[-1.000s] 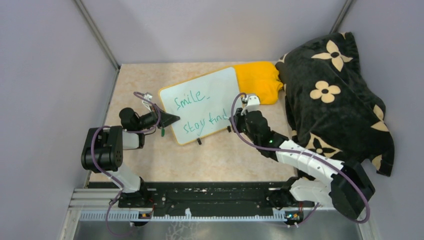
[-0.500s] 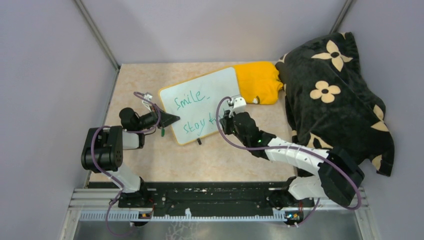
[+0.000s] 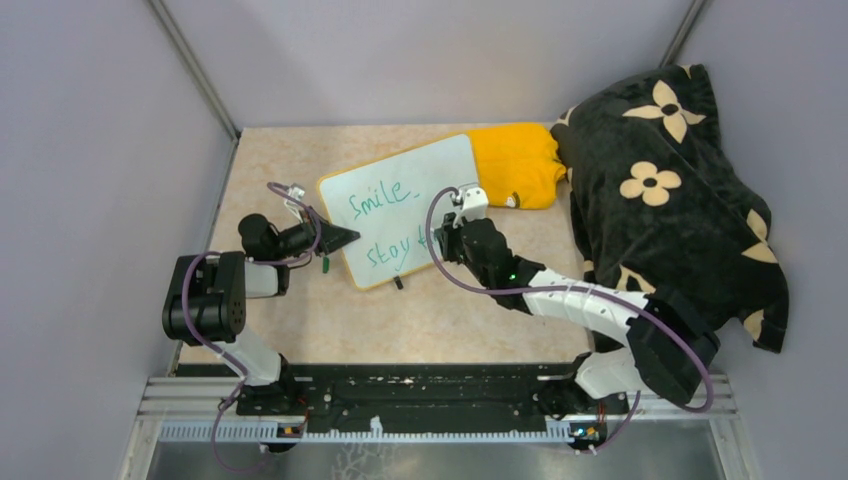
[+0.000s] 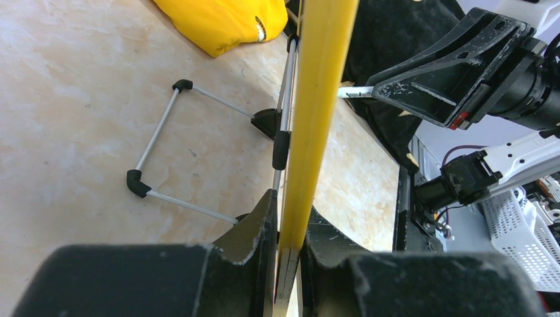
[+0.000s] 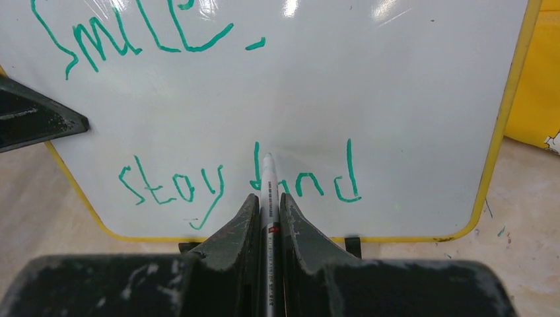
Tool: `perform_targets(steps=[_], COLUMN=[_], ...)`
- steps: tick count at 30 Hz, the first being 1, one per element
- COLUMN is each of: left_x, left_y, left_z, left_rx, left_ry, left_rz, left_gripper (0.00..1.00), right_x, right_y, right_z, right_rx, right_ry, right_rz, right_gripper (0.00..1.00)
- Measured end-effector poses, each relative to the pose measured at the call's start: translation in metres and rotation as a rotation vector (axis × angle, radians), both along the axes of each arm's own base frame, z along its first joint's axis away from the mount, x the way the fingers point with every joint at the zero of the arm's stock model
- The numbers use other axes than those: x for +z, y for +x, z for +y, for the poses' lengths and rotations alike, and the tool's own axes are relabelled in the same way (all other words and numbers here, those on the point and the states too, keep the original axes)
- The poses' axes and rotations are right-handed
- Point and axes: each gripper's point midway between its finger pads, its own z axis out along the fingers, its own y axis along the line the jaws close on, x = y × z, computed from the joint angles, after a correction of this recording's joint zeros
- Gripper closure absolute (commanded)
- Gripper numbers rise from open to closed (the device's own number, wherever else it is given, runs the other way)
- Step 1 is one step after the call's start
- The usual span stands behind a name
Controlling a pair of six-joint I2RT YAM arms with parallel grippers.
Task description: Write a sentence on the whiteboard
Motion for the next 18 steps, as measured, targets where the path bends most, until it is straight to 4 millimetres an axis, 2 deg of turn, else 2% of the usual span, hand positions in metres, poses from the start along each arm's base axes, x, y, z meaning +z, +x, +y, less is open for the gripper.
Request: perform_targets(steps=[5,13,18], left_x=[-0.001,-0.001,-0.001], left_y=[0.000,0.000,0.000], left_z=[0.000,0.000,0.000], left_rx=[0.000,-0.001,0.000], left_ry=[0.000,0.000,0.000], left_rz=[0.005,0.007,0.007], left_gripper=[0.80,0.80,0.80], right_x=[-0.002,-0.017,-0.018], right_y=[0.003,0.005,0.005], right_z=[0.002,0.002,0.001], right_rx=[-0.002,-0.012,-0.015], right_ry=[-0.005,-0.038,-0.039], right_rz=[0.001,0.025,0.026], right_gripper=[1.00,1.00,1.00])
